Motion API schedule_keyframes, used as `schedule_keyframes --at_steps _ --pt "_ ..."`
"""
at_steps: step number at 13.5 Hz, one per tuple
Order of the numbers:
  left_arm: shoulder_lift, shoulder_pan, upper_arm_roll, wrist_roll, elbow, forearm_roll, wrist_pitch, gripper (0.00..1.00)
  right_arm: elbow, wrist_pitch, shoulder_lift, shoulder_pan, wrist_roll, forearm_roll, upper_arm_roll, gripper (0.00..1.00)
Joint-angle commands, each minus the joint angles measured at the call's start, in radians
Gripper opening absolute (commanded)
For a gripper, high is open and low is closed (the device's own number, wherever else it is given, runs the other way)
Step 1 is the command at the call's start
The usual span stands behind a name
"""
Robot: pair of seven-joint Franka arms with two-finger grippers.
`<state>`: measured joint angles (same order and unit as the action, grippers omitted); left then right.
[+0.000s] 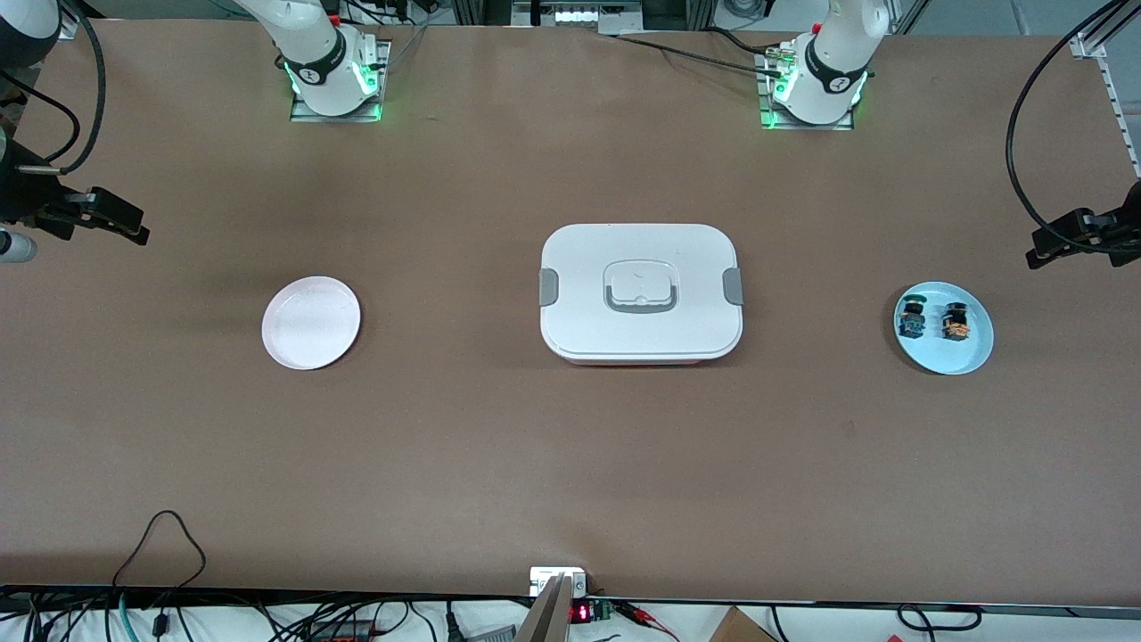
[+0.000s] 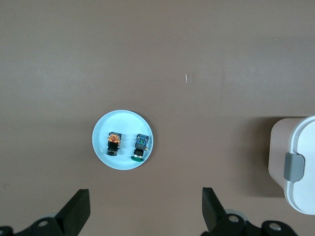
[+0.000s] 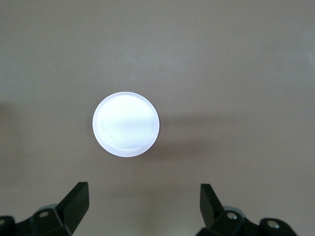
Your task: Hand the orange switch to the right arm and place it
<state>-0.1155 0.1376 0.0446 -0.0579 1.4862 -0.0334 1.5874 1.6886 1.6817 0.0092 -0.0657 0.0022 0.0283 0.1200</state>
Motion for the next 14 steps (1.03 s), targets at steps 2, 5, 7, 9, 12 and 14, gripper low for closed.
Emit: schedule_keyframes --at_steps 2,5,7,9,12,14 --pt "-0.001 0.004 0.003 -0.023 -0.024 -0.01 -0.026 1.0 -0.02 -0.011 0.009 0.0 -0.005 -0.002 0.003 1.0" --pt "-0.003 0.011 0.003 -0.031 -0.024 -0.017 -0.027 1.0 -0.02 -0.007 0.011 0.001 -0.005 -0.002 0.003 1.0" --pt "-0.003 0.042 0.004 -0.037 -0.017 -0.007 -0.053 1.0 -0.02 -0.008 0.011 0.001 -0.005 -0.002 0.003 1.0" --pt "-0.004 0.046 0.004 -0.037 -0.009 -0.005 -0.112 1.0 -0.02 -0.005 0.02 0.0 -0.005 -0.002 0.003 1.0" --pt "-0.009 0.069 0.003 -0.096 0.041 -0.011 -0.112 1.0 -0.021 -0.002 0.02 0.0 -0.007 -0.002 0.003 1.0" --pt "-0.01 0.111 0.004 -0.291 0.138 -0.003 -0.09 1.0 -0.027 -0.004 0.02 0.001 -0.007 -0.004 0.004 1.0"
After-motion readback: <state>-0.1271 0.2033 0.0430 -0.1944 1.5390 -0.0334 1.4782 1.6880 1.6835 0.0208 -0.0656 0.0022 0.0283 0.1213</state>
